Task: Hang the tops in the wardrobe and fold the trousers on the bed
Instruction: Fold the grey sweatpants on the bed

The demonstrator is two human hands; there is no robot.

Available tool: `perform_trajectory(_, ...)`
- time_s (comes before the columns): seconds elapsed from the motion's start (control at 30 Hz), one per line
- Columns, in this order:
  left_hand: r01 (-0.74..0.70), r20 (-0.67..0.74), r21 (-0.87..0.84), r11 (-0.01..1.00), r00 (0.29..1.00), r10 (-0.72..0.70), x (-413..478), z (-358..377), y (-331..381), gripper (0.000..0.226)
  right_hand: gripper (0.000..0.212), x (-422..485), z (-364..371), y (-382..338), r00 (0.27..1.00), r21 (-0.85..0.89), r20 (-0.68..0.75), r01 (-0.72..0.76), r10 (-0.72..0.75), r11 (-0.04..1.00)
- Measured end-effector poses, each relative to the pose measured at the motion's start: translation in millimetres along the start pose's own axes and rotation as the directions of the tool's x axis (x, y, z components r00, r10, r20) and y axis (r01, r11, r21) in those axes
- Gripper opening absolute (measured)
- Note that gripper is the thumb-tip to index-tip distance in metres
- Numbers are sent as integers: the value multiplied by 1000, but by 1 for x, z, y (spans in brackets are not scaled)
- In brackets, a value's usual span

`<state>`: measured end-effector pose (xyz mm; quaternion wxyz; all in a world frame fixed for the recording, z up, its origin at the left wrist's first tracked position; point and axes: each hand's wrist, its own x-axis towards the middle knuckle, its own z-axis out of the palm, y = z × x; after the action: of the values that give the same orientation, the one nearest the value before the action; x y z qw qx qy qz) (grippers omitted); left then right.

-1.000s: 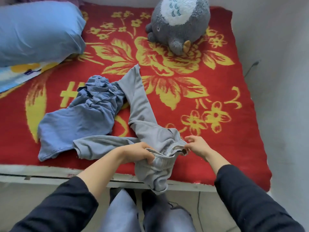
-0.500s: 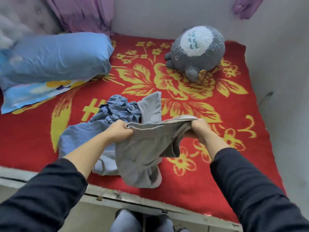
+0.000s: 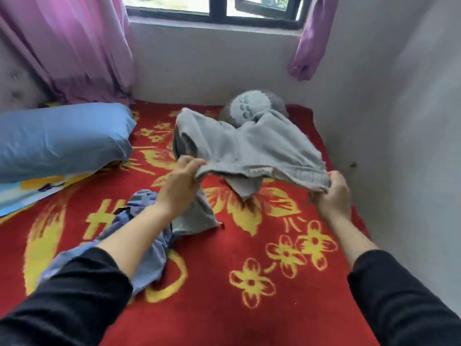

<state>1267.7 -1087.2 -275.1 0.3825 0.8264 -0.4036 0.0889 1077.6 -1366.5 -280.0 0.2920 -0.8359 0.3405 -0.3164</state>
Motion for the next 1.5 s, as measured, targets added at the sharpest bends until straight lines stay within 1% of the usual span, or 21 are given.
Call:
perform_trajectory(0.1, 207, 267, 37, 978, 941, -209, -83, 56, -31, 25, 12, -51, 21, 66, 955, -269, 244, -101, 169, 958)
perform_trajectory(0.17, 313, 415, 119, 942, 846, -334, -136, 83, -49, 22, 10, -89, 38, 102, 850, -419, 431, -107, 301, 902)
perform_trajectory(0.23, 346, 587, 197, 917, 708, -394, -182, 104, -60, 14, 16, -126, 52, 131, 718, -500, 563, -100, 410, 861)
perform_trajectory(0.3, 392, 684, 250, 885, 576, -448, -218, 117, -60, 11, 8, -158, 56, 140, 621, -501, 622, -153, 477, 852)
perform_trajectory(0.33, 421, 705, 269, 866, 526, -475, -233, 122, -57, 16, 9, -173, 57, 143, 587, -493, 641, -180, 495, 851)
perform_trajectory(0.4, 459, 716, 301, 836, 470, -516, -253, 129, -51, 30, 16, -193, 57, 152, 540, -502, 652, -220, 533, 836)
perform_trajectory(0.47, 476, 686, 326, 817, 475, -551, -262, 132, -47, 41, 17, -199, 53, 159, 551, -516, 628, -235, 550, 824)
perform_trajectory(0.53, 533, 640, 296, 793, 505, -579, -260, 135, -45, 43, 24, -198, 48, 162, 584, -538, 611, -190, 535, 821)
perform_trajectory(0.6, 655, 600, 196, 729, 508, -618, -255, 135, -46, 43, 28, -195, 42, 164, 627, -569, 616, -64, 476, 820)
perform_trajectory(0.67, 729, 600, 115, 675, 490, -632, -256, 134, -51, 41, 31, -198, 37, 166, 628, -601, 670, 146, 395, 786)
perform_trajectory(0.73, 700, 654, 209, 683, 419, -629, -268, 135, -52, 27, 30, -211, 37, 170, 543, -633, 733, 325, 410, 703)
perform_trajectory(0.8, 584, 701, 367, 724, 338, -628, -290, 141, -45, 13, 32, -232, 41, 179, 419, -663, 746, 394, 518, 636)
perform_trajectory(0.9, 336, 785, 490, 804, 231, -575, -323, 158, -29, 26, 42, -265, 46, 196, 225, -668, 722, 473, 654, 575)
perform_trajectory(0.97, 257, 809, 536, 805, 117, -576, -332, 167, -22, 41, 46, -270, 48, 204, 101, -676, 683, 462, 723, 574)
perform_trajectory(1.0, 259, 805, 561, 786, 53, -592, -332, 171, -23, 51, 48, -266, 51, 205, 62, -691, 667, 425, 743, 585)
perform_trajectory(1.03, 286, 794, 582, 761, 1, -608, -328, 175, -25, 58, 46, -258, 56, 206, 60, -705, 666, 377, 743, 601)
perform_trajectory(1.07, 333, 780, 594, 732, -16, -625, -321, 178, -31, 61, 41, -248, 65, 206, 90, -708, 683, 324, 725, 627)
perform_trajectory(1.13, 439, 748, 577, 689, 55, -661, -299, 185, -44, 57, 32, -226, 86, 201, 189, -704, 710, 189, 678, 684)
perform_trajectory(1.23, 572, 682, 479, 666, 236, -692, -253, 196, -75, 45, 46, -191, 137, 184, 276, -657, 729, 27, 626, 753)
perform_trajectory(1.33, 672, 574, 365, 644, 382, -724, -207, 209, -114, 36, 43, -157, 193, 163, 359, -563, 772, 5, 524, 826)
perform_trajectory(1.5, 802, 370, 149, 578, 497, -785, -134, 232, -191, 27, 42, -96, 295, 135, 451, -402, 820, 17, 352, 915)
